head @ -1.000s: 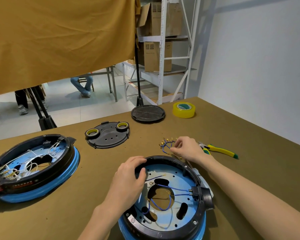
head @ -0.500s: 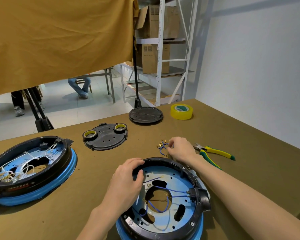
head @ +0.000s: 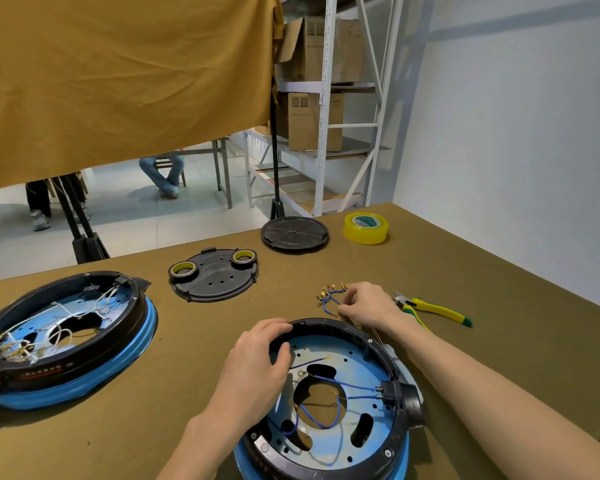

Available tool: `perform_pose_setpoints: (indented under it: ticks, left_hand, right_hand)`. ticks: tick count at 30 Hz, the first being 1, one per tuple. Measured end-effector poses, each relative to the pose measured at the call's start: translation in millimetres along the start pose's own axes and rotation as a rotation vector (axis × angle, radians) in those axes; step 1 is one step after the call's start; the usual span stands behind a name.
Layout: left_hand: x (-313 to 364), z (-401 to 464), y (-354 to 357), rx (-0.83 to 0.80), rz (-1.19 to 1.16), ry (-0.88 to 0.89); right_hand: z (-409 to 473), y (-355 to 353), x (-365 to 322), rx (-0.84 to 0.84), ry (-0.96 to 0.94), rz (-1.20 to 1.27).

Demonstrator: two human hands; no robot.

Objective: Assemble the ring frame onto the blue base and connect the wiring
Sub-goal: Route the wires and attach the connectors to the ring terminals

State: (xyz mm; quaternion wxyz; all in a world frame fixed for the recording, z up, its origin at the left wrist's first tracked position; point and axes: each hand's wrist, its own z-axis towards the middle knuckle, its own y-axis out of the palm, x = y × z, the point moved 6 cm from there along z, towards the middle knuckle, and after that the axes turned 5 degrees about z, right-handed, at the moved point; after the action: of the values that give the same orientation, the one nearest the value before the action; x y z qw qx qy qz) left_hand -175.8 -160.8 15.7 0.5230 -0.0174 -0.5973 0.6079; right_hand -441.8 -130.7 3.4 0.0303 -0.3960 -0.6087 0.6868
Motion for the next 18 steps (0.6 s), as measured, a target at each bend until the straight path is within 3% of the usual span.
perform_pose_setpoints:
  ticks: [5,12,18]
  left_hand:
    - [-1,-1,0,-0.001,0.0,0.002]
    - [-1,0,0,0.001,0.002,0.007]
    - [0,-1,-1,0.003,0.008,0.008]
  right_hand:
    - [0,5,-5,-0.063,0.009,-0.005]
    - [2,-11,-6,-0.031,0.004,0.381]
    - [1,-18,-7,-0.061,0.027,0.468]
